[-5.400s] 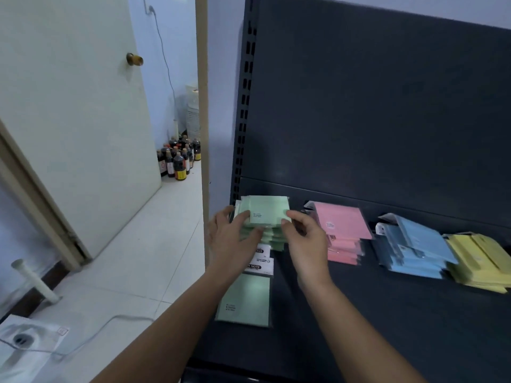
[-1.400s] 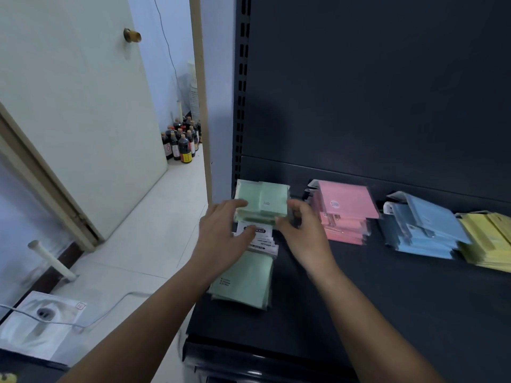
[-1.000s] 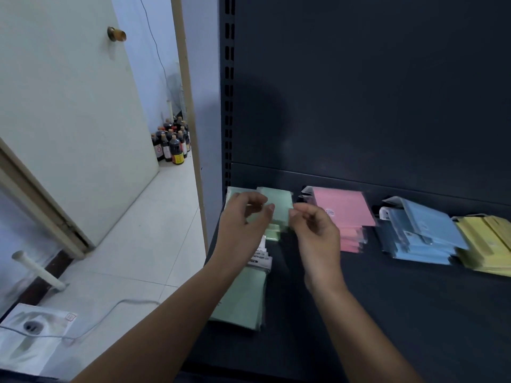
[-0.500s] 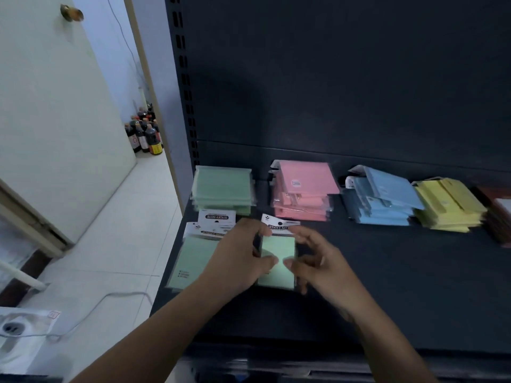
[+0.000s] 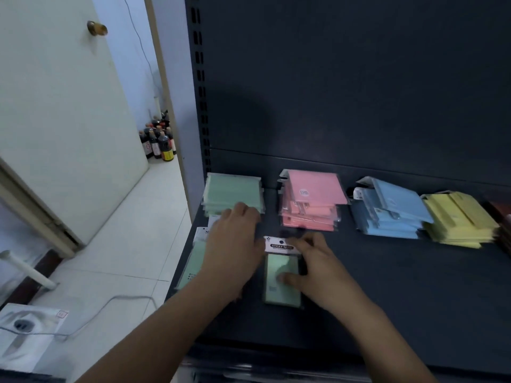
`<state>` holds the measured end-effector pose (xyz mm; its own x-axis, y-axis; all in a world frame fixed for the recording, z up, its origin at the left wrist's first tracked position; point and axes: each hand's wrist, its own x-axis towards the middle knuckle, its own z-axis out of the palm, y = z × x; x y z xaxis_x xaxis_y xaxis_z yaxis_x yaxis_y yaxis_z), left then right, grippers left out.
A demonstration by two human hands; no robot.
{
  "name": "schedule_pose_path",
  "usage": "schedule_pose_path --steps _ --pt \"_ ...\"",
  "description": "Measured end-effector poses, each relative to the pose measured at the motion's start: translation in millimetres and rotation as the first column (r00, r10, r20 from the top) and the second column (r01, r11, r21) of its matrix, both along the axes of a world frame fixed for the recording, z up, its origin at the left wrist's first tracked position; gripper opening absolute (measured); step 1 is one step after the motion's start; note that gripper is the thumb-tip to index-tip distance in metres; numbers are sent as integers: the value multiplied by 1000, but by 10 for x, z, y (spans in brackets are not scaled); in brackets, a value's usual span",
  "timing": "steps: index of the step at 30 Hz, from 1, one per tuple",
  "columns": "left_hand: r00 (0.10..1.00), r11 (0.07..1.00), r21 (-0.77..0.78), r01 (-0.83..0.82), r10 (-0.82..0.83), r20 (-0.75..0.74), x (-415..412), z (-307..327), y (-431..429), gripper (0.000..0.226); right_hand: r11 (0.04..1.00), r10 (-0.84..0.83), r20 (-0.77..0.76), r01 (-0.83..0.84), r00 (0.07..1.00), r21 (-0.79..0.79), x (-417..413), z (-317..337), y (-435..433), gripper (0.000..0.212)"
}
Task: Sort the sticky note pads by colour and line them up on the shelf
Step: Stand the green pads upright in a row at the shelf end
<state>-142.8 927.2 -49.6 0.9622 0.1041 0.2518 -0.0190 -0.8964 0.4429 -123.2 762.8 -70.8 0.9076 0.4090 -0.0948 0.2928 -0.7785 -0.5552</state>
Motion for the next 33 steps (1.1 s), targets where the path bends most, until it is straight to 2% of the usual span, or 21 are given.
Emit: schedule_pose_path --steps 2,3,5,7,9,11,15,18,20,23,27,31,33 --pt "981 991 -55 -123 129 142 82 34 206 34 995 -11 84 3 996 97 84 54 107 53" --pt "969 979 -85 -188 199 148 132 29 311 38 984 -24 97 6 995 179 129 89 185 47" --pt "957 955 -85 -284 288 30 235 -26 500 47 939 -36 62 13 997 343 226 160 376 38" --pt "949 955 -38 -295 289 -123 314 -110 627 51 903 -16 8 11 1000 430 336 173 557 32" --pt "946 964 -26 -265 255 -203 352 -190 691 51 889 -19 -62 45 998 456 467 106 690 37" --pt "944 961 -57 -269 251 -214 370 -243 721 50 884 -52 -88 87 995 459 539 46 771 43" --pt "930 908 -256 -333 270 -251 385 -256 740 38 865 -121 -13 112 993 489 513 -5 846 39" --pt "943 839 -433 -329 268 -196 355 -249 727 37 861 -161 20 131 987 491 514 -39 897 37" --pt "945 829 -454 -327 297 -138 326 -242 724 46 829 -200 -35 188 979 526 501 -42 935 37" --pt "952 838 -456 -300 297 -81 287 -231 729 51 709 -280 -120 289 953 644 450 -11 968 28" --pt "955 767 -585 -264 295 -44 210 -205 716 47 477 -340 -234 382 911 791 413 83 1002 10" --pt "954 637 -748 -185 299 19 105 -100 679 35 209 -219 -442 484 870 850 409 181 986 12" --pt "954 523 -840 -144 300 23 58 -1 659 19 209 -158 -454 479 877 852 400 222 920 20"
